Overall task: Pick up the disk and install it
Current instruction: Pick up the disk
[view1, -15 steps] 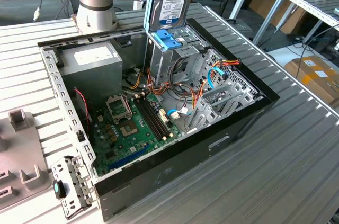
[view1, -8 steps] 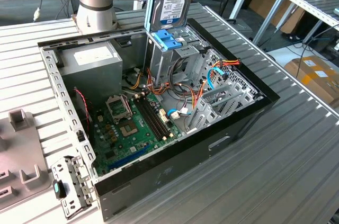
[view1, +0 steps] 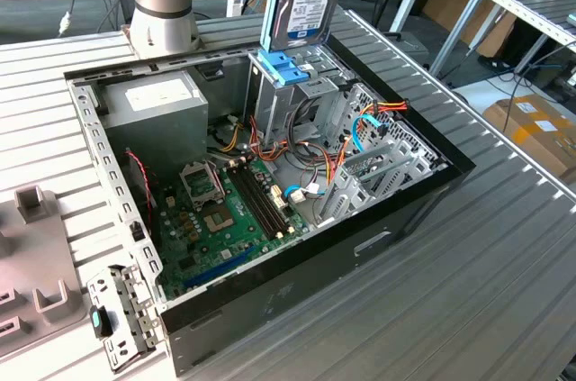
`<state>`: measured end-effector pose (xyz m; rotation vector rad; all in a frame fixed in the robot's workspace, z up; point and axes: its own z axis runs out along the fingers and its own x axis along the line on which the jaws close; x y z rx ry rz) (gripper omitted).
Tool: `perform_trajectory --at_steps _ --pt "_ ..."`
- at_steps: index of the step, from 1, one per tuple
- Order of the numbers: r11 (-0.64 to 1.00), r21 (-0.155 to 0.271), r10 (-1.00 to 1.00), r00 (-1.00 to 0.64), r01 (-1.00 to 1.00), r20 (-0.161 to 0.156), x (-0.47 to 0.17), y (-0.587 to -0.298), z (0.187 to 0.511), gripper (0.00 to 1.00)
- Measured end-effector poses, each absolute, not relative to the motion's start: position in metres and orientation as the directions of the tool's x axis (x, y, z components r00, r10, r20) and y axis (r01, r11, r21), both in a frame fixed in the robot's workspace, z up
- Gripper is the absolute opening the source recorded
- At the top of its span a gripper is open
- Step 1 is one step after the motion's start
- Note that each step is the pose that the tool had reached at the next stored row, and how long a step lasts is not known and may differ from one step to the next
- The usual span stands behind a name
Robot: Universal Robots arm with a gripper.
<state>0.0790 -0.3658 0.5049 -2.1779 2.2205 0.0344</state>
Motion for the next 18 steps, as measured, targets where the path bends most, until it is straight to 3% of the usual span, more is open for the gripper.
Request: perform_trajectory --at_steps 18 --pt "0.019 -0.006 -0.999 -0.019 -1.0 -0.038 0.08 -0.379 0.505 0.35"
